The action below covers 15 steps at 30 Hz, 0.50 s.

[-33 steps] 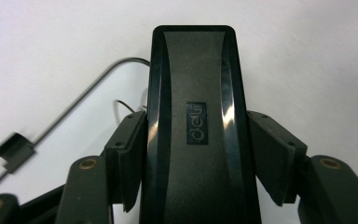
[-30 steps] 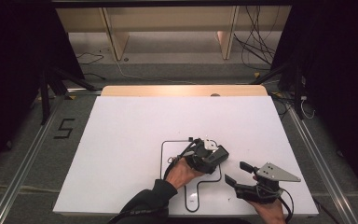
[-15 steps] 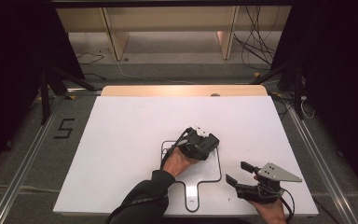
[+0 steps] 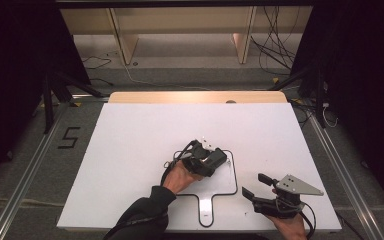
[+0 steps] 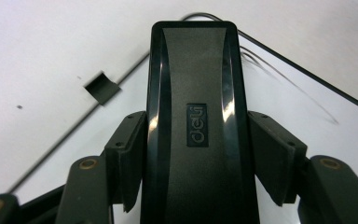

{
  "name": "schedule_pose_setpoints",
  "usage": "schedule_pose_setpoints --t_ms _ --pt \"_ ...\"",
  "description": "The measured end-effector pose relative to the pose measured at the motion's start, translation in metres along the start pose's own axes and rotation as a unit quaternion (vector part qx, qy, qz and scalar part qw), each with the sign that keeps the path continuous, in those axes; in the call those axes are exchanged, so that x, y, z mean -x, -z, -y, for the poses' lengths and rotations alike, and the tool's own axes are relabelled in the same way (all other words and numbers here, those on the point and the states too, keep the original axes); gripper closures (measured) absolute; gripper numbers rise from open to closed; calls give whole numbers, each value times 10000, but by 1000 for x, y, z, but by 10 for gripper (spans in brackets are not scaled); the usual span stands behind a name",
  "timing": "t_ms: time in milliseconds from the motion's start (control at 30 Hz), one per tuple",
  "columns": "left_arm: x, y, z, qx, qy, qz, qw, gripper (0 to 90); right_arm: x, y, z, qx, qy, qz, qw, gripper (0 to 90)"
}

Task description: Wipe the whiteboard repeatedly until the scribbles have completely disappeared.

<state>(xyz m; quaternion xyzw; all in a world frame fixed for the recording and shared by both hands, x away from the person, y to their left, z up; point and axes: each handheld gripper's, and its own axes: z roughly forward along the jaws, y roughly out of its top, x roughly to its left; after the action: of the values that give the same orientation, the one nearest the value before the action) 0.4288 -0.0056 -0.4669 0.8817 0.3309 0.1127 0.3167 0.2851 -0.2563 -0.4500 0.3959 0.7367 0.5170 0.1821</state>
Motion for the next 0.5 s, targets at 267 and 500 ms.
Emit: schedule_pose_setpoints --t_ms 267,500 --pt "15 -13 -15 -52 -146 220 9996 405 1 -1 0 13 -15 -13 10000 239" --pt "26 -16 -16 -9 -257 311 9992 404 1 0 0 8 -20 -10 10000 239"
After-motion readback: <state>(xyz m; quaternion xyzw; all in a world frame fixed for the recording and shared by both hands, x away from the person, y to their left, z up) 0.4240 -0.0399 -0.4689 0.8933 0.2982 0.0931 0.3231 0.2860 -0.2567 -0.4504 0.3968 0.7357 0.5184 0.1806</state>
